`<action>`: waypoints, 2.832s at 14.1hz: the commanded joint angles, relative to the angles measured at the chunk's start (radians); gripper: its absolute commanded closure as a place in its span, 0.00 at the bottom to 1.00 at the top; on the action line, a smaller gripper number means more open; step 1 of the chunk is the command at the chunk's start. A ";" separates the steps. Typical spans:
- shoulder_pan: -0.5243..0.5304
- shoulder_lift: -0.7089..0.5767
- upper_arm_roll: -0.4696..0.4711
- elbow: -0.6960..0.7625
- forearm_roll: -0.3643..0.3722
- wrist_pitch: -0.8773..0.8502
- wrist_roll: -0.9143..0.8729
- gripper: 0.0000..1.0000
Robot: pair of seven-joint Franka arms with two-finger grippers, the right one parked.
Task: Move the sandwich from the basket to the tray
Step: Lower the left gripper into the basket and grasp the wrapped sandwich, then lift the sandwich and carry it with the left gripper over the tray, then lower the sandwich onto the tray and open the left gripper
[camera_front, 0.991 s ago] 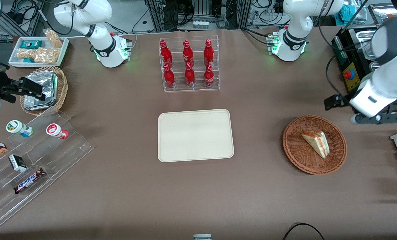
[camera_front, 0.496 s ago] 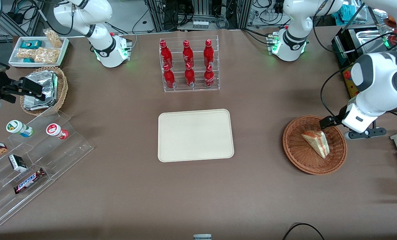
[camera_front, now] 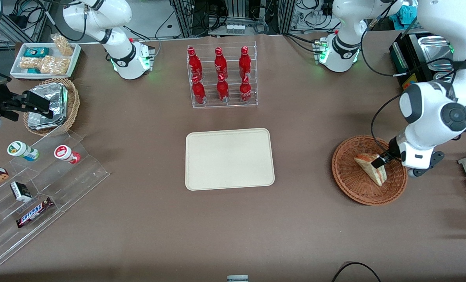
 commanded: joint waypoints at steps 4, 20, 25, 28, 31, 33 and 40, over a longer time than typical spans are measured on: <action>0.013 0.084 -0.002 0.008 -0.002 0.050 -0.128 0.42; -0.512 0.224 -0.012 0.431 0.002 -0.299 -0.060 1.00; -0.736 0.389 -0.012 0.649 0.002 -0.296 -0.376 1.00; -0.825 0.448 -0.010 0.707 0.004 -0.278 -0.456 1.00; -0.890 0.482 -0.010 0.707 0.011 -0.223 -0.491 1.00; -0.904 0.499 -0.010 0.709 0.016 -0.218 -0.493 1.00; -0.913 0.528 -0.009 0.706 0.022 -0.144 -0.490 0.00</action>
